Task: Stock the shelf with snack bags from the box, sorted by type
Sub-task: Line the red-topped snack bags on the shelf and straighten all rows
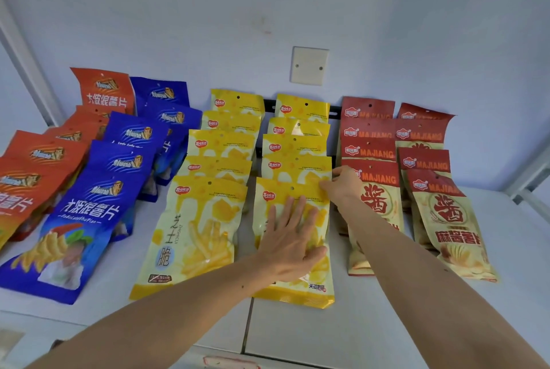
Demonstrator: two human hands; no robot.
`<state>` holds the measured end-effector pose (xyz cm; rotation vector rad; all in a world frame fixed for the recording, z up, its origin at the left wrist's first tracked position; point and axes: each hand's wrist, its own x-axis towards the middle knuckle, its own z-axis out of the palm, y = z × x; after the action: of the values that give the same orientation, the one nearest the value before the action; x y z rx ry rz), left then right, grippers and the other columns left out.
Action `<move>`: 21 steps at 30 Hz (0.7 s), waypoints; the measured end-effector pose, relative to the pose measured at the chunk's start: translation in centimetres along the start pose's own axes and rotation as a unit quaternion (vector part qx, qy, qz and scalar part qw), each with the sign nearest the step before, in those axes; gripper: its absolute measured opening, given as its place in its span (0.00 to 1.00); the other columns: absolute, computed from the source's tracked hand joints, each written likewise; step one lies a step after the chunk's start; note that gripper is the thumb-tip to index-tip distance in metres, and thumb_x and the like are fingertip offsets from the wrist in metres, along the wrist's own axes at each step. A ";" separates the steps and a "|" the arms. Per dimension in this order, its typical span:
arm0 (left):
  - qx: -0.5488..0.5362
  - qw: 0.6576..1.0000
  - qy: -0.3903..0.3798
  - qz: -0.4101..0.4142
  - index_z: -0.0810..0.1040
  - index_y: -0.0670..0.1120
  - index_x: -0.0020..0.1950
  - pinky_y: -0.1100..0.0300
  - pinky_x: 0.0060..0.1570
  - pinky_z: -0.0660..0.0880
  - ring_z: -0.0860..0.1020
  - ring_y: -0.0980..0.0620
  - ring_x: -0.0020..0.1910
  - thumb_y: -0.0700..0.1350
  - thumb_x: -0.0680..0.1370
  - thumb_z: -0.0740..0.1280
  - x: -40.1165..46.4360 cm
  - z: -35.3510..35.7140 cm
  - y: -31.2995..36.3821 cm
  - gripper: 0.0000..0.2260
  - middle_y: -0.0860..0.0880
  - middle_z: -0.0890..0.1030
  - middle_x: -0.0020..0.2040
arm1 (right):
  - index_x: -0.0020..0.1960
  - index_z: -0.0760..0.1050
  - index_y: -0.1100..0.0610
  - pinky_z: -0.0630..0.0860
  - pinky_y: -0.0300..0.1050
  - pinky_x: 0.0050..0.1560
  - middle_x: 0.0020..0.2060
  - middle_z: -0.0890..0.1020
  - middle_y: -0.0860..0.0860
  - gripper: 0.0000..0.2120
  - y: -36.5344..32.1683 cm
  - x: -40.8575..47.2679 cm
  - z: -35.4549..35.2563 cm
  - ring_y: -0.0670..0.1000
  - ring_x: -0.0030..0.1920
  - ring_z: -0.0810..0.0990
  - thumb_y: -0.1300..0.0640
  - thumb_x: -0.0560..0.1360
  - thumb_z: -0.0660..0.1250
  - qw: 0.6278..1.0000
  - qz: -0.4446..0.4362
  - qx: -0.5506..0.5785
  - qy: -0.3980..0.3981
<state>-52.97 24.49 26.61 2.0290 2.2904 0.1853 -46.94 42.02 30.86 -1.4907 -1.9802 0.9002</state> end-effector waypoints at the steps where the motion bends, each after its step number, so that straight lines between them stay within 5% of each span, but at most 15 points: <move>1: 0.001 1.000 0.004 0.005 0.37 0.51 0.79 0.40 0.73 0.35 0.28 0.45 0.74 0.64 0.80 0.46 -0.1 -0.1 -0.2 0.34 0.46 0.31 0.77 | 0.54 0.78 0.58 0.75 0.45 0.41 0.46 0.84 0.56 0.12 0.0 0.1 0.1 0.57 0.48 0.82 0.57 0.72 0.72 1.000 0.001 -0.007 -0.001; 5: 0.061 0.998 0.021 0.020 0.38 0.53 0.79 0.40 0.73 0.33 0.27 0.45 0.74 0.64 0.79 0.44 -0.6 -0.2 -1.4 0.32 0.47 0.32 0.77 | 0.54 0.78 0.58 0.80 0.52 0.48 0.47 0.83 0.56 0.13 0.0 0.4 0.2 0.57 0.49 0.82 0.56 0.71 0.72 1.000 0.007 -0.015 -0.005; 10: 0.058 0.998 -0.003 0.007 0.36 0.57 0.78 0.37 0.71 0.32 0.26 0.46 0.73 0.68 0.77 0.42 -0.7 0.2 -1.4 0.33 0.49 0.31 0.77 | 0.47 0.78 0.59 0.72 0.43 0.34 0.38 0.80 0.52 0.12 -0.3 0.1 0.1 0.55 0.42 0.80 0.51 0.71 0.72 0.999 0.011 0.012 -0.027; 14: 0.052 0.999 0.003 0.007 0.35 0.57 0.78 0.37 0.71 0.33 0.27 0.45 0.74 0.69 0.77 0.41 -0.6 0.3 -1.0 0.33 0.49 0.31 0.77 | 0.55 0.77 0.59 0.77 0.46 0.41 0.47 0.83 0.53 0.25 0.1 0.1 0.2 0.54 0.48 0.82 0.46 0.64 0.78 0.999 0.012 -0.003 -0.049; 21: 0.042 0.999 -0.004 0.004 0.35 0.57 0.77 0.37 0.71 0.32 0.27 0.46 0.74 0.70 0.69 0.32 -0.7 -0.1 -0.7 0.38 0.50 0.30 0.77 | 0.61 0.73 0.59 0.78 0.47 0.48 0.53 0.81 0.54 0.28 0.2 -0.3 0.1 0.55 0.54 0.81 0.51 0.66 0.79 0.999 0.003 -0.009 -0.044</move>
<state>-53.63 23.68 26.57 2.0754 2.3232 0.0827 -46.77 41.74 30.65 -1.4908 -2.0521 0.9699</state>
